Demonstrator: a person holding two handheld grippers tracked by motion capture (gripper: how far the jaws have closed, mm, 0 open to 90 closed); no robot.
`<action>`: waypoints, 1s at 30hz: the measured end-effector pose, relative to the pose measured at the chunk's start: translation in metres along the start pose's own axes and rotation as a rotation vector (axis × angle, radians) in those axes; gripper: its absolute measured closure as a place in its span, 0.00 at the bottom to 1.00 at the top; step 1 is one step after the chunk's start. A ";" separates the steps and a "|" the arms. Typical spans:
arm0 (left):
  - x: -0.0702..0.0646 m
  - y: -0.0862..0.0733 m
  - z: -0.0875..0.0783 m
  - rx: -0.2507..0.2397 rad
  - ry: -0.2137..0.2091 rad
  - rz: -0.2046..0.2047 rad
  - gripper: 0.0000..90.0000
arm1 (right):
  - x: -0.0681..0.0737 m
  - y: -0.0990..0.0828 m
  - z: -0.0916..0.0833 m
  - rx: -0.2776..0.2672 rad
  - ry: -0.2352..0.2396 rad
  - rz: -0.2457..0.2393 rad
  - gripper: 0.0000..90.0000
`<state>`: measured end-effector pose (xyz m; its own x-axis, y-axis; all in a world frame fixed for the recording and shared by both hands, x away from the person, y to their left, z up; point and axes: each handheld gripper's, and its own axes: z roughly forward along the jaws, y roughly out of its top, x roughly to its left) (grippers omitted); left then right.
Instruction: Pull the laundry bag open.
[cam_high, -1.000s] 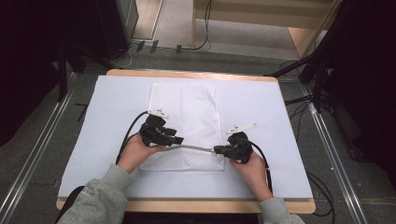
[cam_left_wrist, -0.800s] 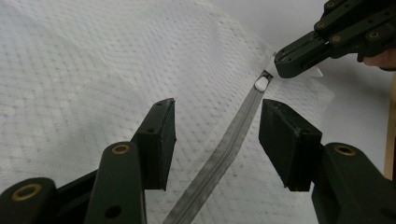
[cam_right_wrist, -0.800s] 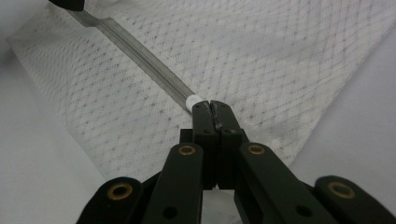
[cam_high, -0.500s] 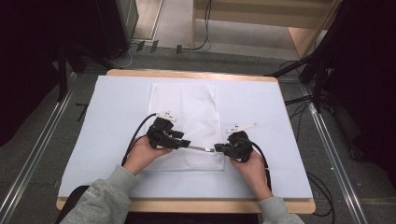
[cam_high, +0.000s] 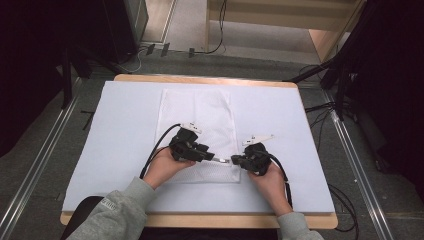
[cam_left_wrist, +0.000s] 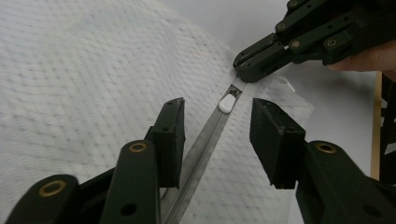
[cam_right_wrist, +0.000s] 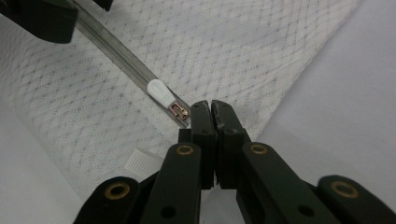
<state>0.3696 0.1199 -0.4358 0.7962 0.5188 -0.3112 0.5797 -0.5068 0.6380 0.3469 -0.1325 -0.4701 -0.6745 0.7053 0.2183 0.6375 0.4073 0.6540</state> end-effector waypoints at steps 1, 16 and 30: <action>0.000 0.000 0.000 0.000 0.000 0.000 0.64 | 0.000 0.000 0.000 0.000 0.000 0.000 0.99; -0.001 0.005 0.030 0.025 -0.022 -0.004 0.82 | 0.001 -0.003 0.000 -0.016 -0.001 0.001 0.98; -0.003 0.000 0.045 0.044 -0.038 0.010 0.85 | 0.002 -0.003 0.000 -0.016 -0.013 -0.018 0.98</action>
<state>0.3752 0.0876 -0.4668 0.8077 0.4875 -0.3317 0.5779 -0.5426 0.6097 0.3436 -0.1322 -0.4714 -0.6808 0.7055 0.1968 0.6192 0.4109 0.6691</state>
